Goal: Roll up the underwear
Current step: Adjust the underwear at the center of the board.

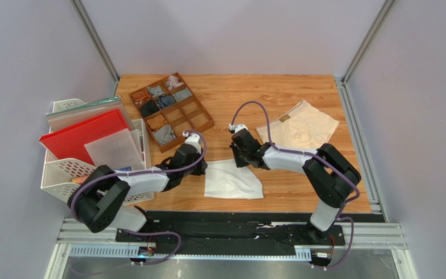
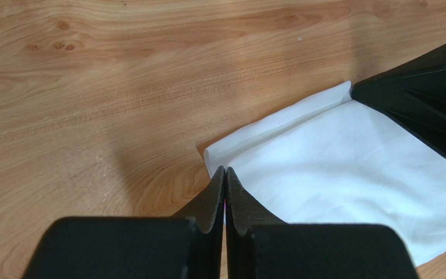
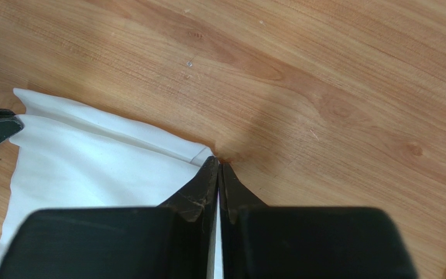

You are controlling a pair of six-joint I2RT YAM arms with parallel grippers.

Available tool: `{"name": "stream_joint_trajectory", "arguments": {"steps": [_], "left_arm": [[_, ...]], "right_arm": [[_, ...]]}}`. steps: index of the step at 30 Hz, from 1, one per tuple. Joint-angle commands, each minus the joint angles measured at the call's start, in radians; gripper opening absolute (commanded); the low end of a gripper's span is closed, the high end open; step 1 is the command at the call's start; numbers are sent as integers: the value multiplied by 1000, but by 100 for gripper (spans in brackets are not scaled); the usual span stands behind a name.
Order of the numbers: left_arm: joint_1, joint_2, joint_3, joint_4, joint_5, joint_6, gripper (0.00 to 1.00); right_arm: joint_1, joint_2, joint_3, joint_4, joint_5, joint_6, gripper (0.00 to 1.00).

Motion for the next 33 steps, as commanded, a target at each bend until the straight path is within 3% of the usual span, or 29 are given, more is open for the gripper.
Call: {"name": "stream_joint_trajectory", "arguments": {"steps": [1, 6, 12, 15, 33], "left_arm": [[5, 0, 18, 16, 8, 10, 0], [5, -11, 18, 7, 1, 11, 0], [5, 0, 23, 7, 5, 11, 0], [5, 1, 21, 7, 7, 10, 0], [5, -17, 28, -10, 7, 18, 0]], "right_arm": [[-1, -21, 23, -19, 9, -12, 1], [0, -64, 16, -26, 23, -6, 1], [2, -81, 9, -30, 24, 2, 23], [0, -78, 2, -12, -2, 2, 28], [0, -17, -9, -6, -25, 9, 29]]}}
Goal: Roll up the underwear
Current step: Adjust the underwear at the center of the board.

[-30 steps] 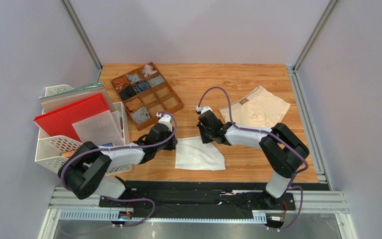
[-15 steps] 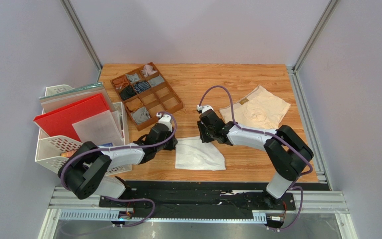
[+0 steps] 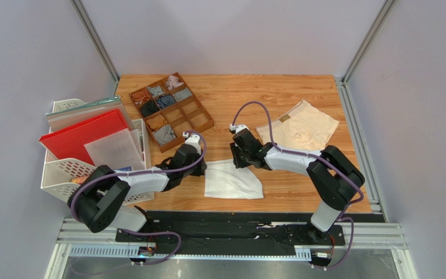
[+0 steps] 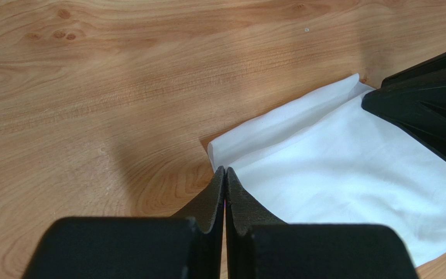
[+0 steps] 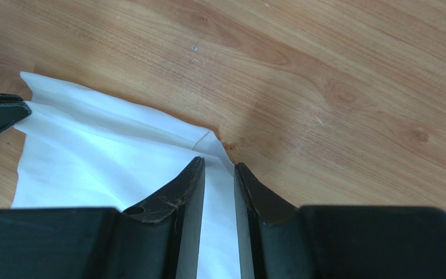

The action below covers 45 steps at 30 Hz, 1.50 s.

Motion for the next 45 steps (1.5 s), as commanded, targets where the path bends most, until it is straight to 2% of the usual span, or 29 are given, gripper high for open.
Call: {"name": "stream_joint_trajectory", "arguments": {"steps": [1, 9, 13, 19, 27, 45], "left_arm": [[5, -19, 27, 10, 8, 17, 0], [5, -17, 24, 9, 6, 17, 0], [4, -17, 24, 9, 9, 14, 0], [5, -25, 24, 3, 2, 9, 0], [5, -48, 27, -5, 0, 6, 0], [5, -33, 19, 17, 20, 3, 0]], "right_arm": [[0, 21, 0, 27, -3, 4, 28], [0, 9, 3, 30, 1, -5, 20], [0, 12, 7, 27, 11, -11, 9], [5, -37, 6, 10, 47, -16, 0], [25, -108, 12, -22, 101, -36, 0], [32, -17, 41, -7, 78, -44, 8]]}}
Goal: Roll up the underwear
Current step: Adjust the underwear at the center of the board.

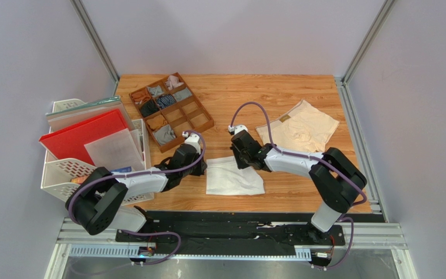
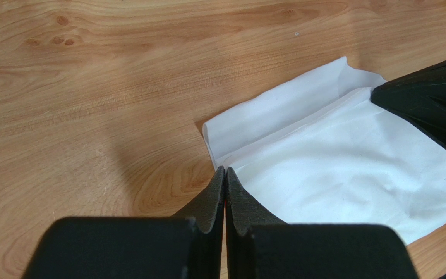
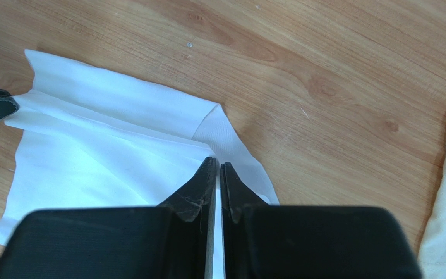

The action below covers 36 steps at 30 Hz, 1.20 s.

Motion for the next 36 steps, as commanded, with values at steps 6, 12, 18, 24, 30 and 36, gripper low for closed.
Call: {"name": "stream_joint_trajectory", "arguments": {"steps": [6, 12, 18, 24, 30, 36], "left_arm": [[5, -9, 19, 24, 14, 5, 0], [5, -12, 16, 21, 3, -1, 0], [5, -31, 15, 22, -1, 1, 0], [5, -32, 15, 18, -12, -2, 0], [7, -43, 15, 12, -27, 2, 0], [10, -31, 21, 5, -32, 8, 0]], "right_arm": [[5, 23, 45, 37, 0, -11, 10], [5, 20, 40, 48, 8, -10, 0], [8, -20, 35, 51, 26, -8, 0], [9, -23, 49, 53, 33, -13, 0], [8, -28, 55, 59, 43, -14, 0], [8, -11, 69, 65, 43, -17, 0]]}}
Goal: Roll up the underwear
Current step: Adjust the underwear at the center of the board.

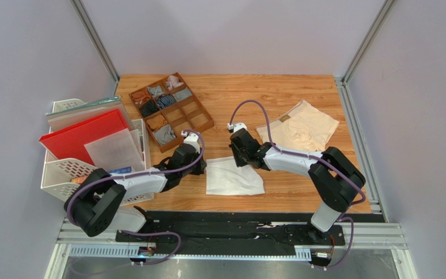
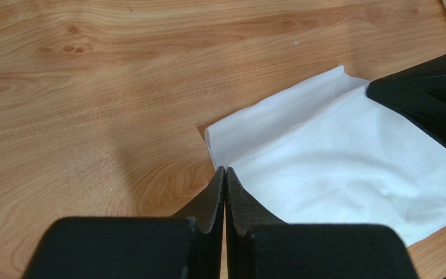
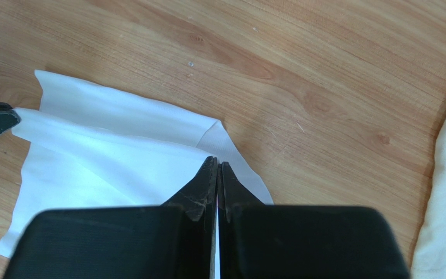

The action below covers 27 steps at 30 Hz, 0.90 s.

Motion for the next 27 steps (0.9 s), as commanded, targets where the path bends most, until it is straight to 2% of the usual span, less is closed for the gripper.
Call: {"name": "stream_joint_trajectory", "arguments": {"steps": [1, 19, 27], "left_arm": [[13, -14, 21, 6, -16, 11, 0], [51, 15, 38, 27, 10, 33, 0], [55, 64, 70, 43, 31, 57, 0]], "right_arm": [[6, -19, 51, 53, 25, -16, 0], [6, 73, 114, 46, 45, -33, 0], [6, 64, 94, 42, 73, -20, 0]]}}
